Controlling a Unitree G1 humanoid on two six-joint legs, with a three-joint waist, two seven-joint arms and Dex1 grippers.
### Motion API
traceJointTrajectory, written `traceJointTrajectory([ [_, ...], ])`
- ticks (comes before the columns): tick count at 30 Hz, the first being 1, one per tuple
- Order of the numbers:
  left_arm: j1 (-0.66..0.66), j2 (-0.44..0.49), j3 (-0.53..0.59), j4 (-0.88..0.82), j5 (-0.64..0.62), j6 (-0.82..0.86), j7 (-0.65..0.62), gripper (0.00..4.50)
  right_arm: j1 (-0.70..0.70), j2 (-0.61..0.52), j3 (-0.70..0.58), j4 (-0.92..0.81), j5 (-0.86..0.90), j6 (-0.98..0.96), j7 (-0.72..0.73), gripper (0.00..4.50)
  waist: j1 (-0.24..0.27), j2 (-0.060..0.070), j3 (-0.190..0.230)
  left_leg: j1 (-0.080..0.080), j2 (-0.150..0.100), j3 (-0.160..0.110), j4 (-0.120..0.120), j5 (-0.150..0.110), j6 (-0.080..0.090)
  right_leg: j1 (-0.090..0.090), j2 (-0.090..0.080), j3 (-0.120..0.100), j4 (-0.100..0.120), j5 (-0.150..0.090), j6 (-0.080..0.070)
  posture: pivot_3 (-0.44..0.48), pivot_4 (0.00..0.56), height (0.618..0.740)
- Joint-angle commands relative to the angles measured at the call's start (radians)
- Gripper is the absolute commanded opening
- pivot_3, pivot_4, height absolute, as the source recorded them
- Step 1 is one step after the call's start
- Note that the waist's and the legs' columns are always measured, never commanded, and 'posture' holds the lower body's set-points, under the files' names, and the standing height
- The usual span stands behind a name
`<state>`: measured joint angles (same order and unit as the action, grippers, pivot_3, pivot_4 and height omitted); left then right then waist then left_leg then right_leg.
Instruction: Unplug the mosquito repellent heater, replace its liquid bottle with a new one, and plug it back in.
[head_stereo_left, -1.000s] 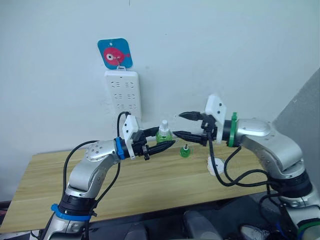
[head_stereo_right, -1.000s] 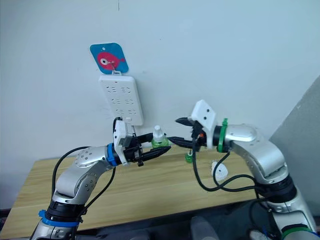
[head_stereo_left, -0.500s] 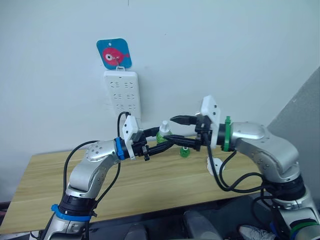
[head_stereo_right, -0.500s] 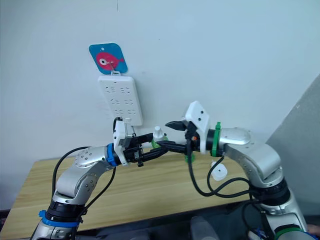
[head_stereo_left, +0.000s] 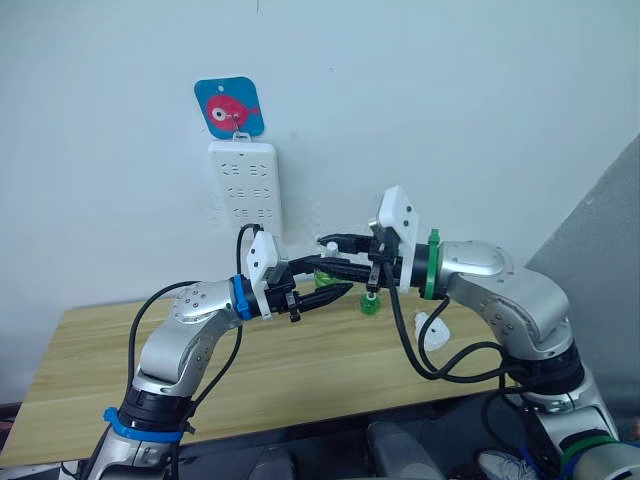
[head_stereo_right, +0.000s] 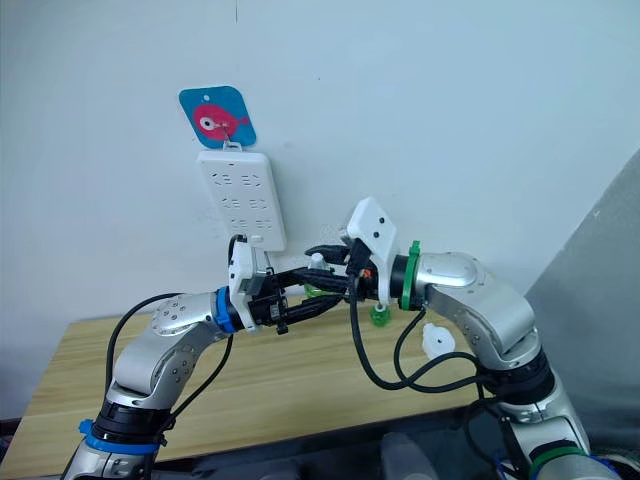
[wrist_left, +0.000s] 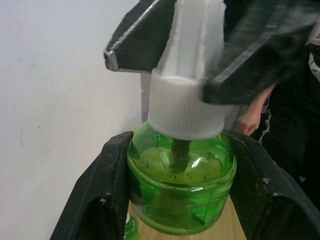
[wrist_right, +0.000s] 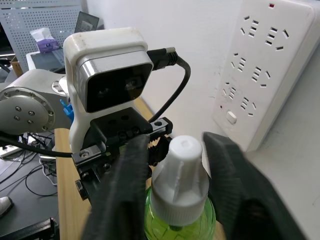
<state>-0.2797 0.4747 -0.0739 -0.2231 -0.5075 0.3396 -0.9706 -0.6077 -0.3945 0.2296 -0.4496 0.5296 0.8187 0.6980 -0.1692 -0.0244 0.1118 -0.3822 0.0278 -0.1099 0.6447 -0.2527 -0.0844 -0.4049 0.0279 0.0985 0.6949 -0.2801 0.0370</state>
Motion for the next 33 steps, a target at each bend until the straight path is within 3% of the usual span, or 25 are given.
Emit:
traceJointTrajectory([
  [1, -0.015, -0.001, 0.009, -0.028, -0.004, -0.016, 0.0, 2.31, -0.02, 0.006, -0.022, -0.015, 0.02, -0.023, 0.015, 1.0, 0.0, 0.0, 0.0, 0.0, 0.0, 0.0, 0.0, 0.0, 0.0, 0.0, 0.0, 0.0, 0.0, 0.0, 0.0, -0.154, 0.041, 0.728],
  [19, 0.042, 0.006, 0.013, -0.019, 0.028, -0.043, 0.01, 2.31, -0.112, -0.013, -0.194, 0.015, 0.153, -0.018, 0.04, 1.0, 0.0, 0.0, 0.0, 0.0, 0.0, 0.0, 0.0, 0.0, 0.0, 0.0, 0.0, 0.0, 0.0, 0.0, 0.0, -0.146, 0.051, 0.728],
  [23, 0.094, 0.012, 0.072, 0.008, 0.053, -0.081, 0.062, 2.31, -0.017, -0.061, -0.216, -0.036, 0.11, -0.018, -0.02, 1.0, 0.004, 0.0, 0.0, 0.0, 0.0, 0.0, 0.0, 0.0, 0.0, 0.0, 0.0, 0.0, 0.0, 0.0, 0.0, -0.144, 0.074, 0.728],
  [33, 0.208, 0.023, 0.173, 0.032, 0.121, -0.17, 0.17, 2.31, 0.346, 0.016, 0.012, 0.144, -0.309, -0.394, -0.213, 1.0, 0.006, 0.004, 0.006, 0.0, 0.0, 0.002, 0.0, 0.0, 0.0, 0.0, 0.0, 0.002, 0.0, 0.0, 0.0, -0.127, 0.122, 0.728],
])
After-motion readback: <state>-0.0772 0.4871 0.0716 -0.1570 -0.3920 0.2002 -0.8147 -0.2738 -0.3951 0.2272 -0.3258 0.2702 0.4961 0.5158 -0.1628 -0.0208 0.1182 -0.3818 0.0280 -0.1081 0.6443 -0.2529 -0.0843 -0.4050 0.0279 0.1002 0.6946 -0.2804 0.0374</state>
